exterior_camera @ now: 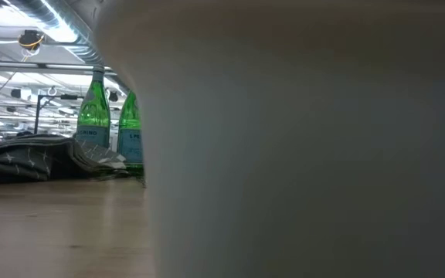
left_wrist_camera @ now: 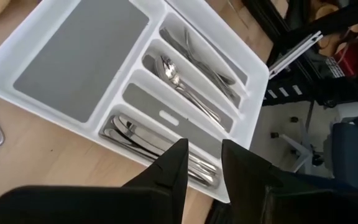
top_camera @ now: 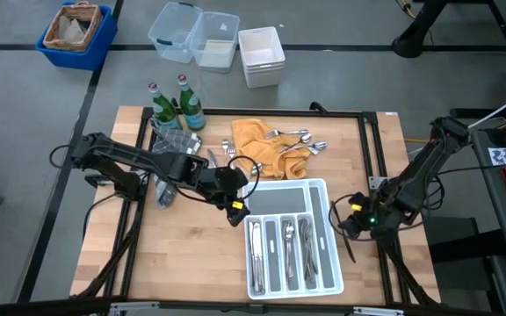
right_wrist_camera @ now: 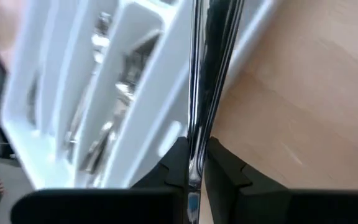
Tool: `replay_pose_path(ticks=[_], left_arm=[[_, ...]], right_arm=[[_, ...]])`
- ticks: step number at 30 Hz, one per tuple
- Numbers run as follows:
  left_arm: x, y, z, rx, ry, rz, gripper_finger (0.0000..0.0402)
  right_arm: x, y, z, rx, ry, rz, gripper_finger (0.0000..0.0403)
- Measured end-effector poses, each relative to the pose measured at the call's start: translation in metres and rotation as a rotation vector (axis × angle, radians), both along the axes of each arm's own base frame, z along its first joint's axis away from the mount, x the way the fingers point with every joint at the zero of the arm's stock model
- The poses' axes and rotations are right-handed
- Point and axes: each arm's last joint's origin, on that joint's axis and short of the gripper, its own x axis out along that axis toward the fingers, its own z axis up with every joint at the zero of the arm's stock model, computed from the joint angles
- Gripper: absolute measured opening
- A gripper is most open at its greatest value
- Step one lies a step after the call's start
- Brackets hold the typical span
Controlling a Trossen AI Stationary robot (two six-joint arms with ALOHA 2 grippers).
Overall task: Sort silverware
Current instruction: Put the table knife into the silverware tray
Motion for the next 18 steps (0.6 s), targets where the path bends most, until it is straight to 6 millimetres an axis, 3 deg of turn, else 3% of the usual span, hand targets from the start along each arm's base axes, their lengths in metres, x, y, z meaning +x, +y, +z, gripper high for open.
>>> replay_pose_path(ticks=[11,18], left_arm=[[0.002,0.001,0.001,0.005,-0.018,0.084,0.0086],[0.023,0.000,-0.007,-0.004,-0.106,0.180,0.0086]], right_arm=[[0.006,0.003,0.014,0.024,-0.186,0.014,0.0037],[0.012,0.007,0.023,0.017,-0.331,-0.029,0.0037]])
